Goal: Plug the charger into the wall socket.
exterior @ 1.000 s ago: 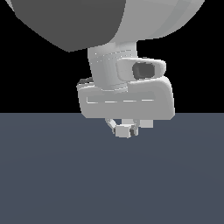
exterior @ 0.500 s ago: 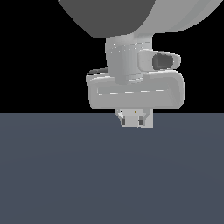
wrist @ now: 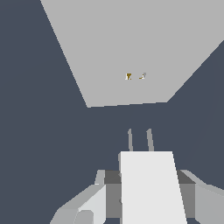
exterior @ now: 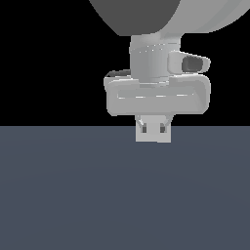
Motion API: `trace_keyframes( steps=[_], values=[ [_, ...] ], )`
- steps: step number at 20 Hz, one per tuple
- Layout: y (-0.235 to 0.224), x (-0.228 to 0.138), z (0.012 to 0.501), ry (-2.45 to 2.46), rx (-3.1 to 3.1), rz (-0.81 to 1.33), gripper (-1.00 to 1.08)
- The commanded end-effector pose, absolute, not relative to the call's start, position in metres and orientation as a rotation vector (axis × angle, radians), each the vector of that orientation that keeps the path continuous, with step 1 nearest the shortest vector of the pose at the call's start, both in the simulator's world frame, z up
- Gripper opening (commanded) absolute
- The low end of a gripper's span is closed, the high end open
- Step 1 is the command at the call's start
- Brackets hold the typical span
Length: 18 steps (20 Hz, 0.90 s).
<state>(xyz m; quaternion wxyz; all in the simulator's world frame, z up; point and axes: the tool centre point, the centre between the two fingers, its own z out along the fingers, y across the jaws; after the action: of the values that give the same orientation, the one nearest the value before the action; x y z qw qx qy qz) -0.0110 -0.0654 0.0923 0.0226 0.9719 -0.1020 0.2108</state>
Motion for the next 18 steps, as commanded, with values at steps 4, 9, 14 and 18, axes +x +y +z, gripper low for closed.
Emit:
trace_keyframes(
  steps=[4, 9, 14, 18],
  values=[
    [-0.0696, -0.0058, 0.0974, -0.250, 3.027, 0.653, -1.00],
    [-0.0718, -0.0030, 0.0996, -0.216, 3.035, 0.651, -1.00],
    [-0.0727, -0.0020, 0.1003, -0.204, 3.038, 0.651, -1.00],
    [-0.0727, -0.0021, 0.1002, -0.205, 3.038, 0.650, -1.00]
  ],
)
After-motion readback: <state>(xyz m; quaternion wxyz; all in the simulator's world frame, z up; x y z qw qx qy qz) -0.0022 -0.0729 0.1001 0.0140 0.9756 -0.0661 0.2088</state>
